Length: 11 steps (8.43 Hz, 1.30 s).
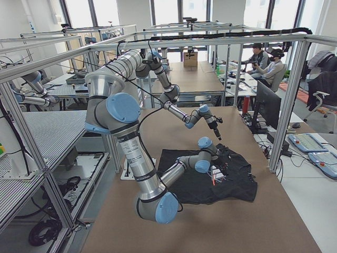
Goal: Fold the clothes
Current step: 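Move the left gripper to the sleeve nearest it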
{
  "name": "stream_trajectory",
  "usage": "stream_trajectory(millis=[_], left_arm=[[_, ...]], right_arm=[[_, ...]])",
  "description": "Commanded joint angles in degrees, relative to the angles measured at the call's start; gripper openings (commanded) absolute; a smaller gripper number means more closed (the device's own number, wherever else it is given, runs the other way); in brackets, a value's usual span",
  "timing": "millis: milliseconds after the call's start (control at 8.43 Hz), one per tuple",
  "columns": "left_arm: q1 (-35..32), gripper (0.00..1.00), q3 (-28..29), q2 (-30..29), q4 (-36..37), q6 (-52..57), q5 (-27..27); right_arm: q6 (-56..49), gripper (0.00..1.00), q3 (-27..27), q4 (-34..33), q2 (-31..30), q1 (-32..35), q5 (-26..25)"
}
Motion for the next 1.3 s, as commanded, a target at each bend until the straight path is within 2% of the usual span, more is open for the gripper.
stream_trajectory(millis=[0,237,712,830,949,1067,1186], left_arm=[[4.5,1.00,0.0,1.9,-0.5,0.3,5.1],[7.7,1.00,0.9,1.8,-0.4,0.6,9.6],[8.1,1.00,4.8,0.7,-0.5,1.0,10.2],[8.2,0.96,5.0,0.7,-0.5,1.0,10.2],[8.2,0.86,5.1,0.7,-0.5,1.0,10.1],[8.2,0.62,5.1,0.6,-0.5,1.0,10.1],[8.1,0.53,5.1,0.0,-0.5,0.8,10.1]], right_arm=[[0.2,0.94,0.7,-0.1,-0.5,0.2,0.2],[0.2,0.94,0.7,-0.1,-0.7,0.2,0.2],[0.1,0.94,0.7,0.2,-1.8,0.2,0.2],[0.1,0.94,0.8,0.2,-1.8,0.1,0.2],[0.1,0.94,0.8,0.2,-1.9,0.1,0.2],[0.1,0.94,0.7,0.2,-1.9,0.1,0.2],[0.1,0.94,0.7,0.2,-2.0,0.2,0.2]])
